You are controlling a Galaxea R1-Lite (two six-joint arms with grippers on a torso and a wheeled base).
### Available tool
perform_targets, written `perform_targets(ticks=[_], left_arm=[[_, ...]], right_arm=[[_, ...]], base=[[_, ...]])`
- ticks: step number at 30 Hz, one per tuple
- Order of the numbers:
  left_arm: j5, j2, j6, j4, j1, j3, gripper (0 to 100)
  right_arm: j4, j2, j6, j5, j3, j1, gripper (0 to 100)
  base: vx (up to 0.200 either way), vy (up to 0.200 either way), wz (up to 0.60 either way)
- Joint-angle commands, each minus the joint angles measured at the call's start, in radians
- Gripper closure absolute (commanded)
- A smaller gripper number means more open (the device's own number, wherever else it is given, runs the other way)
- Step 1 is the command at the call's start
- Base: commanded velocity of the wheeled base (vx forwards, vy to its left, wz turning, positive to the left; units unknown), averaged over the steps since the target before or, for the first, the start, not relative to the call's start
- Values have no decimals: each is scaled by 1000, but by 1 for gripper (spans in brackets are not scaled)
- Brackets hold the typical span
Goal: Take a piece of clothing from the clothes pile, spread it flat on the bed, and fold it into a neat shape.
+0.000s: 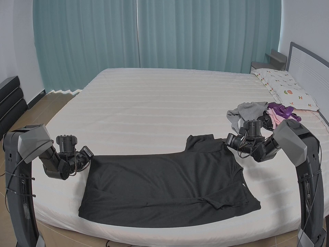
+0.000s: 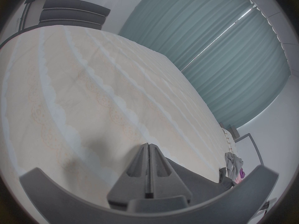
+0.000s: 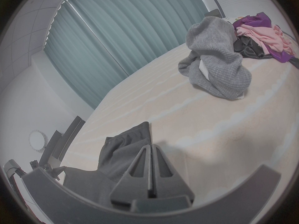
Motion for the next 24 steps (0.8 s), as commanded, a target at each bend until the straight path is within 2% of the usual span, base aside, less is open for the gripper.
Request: perform_targets(ticks=[1,6,12,24], left_arm=[[0,-3,0,-1,2,-3,100],[2,-44,2,0,2,12,100],[9,-105,3,-1,5,44,100],[11,-128,3,-32,10,69,100]], right_arm=[[-3,-51,8,3,29,-6,100],[-35,-90,23,7,63,-18,100],[-158,-140,29,9,172,-32,100],[-206,-173,26,4,221,-27,100]], base=[[0,0,0],[0,0,0],[0,0,0],[0,0,0]])
